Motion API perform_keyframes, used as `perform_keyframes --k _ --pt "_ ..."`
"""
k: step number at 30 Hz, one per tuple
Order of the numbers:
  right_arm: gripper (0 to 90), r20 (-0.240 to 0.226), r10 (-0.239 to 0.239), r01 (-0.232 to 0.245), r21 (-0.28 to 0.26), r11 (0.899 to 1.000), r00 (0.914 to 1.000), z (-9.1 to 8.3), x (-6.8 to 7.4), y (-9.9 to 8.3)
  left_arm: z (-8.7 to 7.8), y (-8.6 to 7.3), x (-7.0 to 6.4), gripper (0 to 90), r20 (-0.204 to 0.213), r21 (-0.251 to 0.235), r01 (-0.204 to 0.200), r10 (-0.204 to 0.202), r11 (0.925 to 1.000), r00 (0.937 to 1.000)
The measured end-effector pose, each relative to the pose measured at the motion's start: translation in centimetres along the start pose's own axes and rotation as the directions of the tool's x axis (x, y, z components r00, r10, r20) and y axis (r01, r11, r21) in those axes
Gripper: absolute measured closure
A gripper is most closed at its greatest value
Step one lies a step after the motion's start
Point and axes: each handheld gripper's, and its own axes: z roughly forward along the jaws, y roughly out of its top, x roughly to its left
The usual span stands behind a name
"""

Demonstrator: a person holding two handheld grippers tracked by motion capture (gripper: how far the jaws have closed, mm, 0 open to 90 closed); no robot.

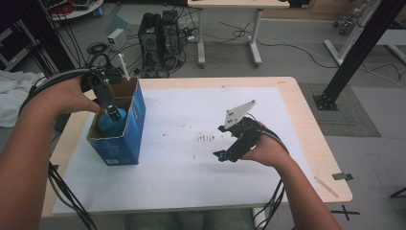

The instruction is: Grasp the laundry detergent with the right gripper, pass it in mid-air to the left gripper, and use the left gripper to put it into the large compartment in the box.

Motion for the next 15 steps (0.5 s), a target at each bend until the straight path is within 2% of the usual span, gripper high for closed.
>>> perform_keyframes --k 6,7,11,12,14,15 --pt "12.9 -0.001 -0.001 0.001 0.051 0.999 1.0000 -0.8 -0.4 0.4 -0.4 1.3 -1.3 5.3 0.002 0.006 -0.059 0.059 0.9983 0.9983" --pt "12.9 -0.001 -0.010 0.010 0.055 0.998 1.0000 -0.9 -0.4 0.5 -0.6 1.8 -1.6 4.6 0.008 0.017 -0.103 0.103 0.9946 0.9947" --pt "12.9 -0.003 -0.013 0.013 0.093 0.996 0.9999 -1.5 -0.8 0.8 -0.6 2.5 -2.4 4.3 0.015 0.009 -0.134 0.134 0.9909 0.9908" --pt "12.9 -0.003 -0.013 0.013 0.093 0.996 0.9999 -1.5 -0.8 0.8 -0.6 2.8 -2.5 4.3 0.013 0.017 -0.158 0.158 0.9872 0.9873" --pt "12.9 0.003 -0.016 0.016 0.107 0.994 0.9999 -1.9 -1.0 1.0 -0.4 3.3 -3.1 4.3 0.011 0.008 -0.177 0.177 0.9842 0.9842" --pt "12.9 0.001 -0.014 0.014 0.130 0.991 0.9999 -2.3 -1.3 1.2 -0.4 3.6 -3.2 4.4 0.002 0.019 -0.210 0.210 0.9774 0.9776"
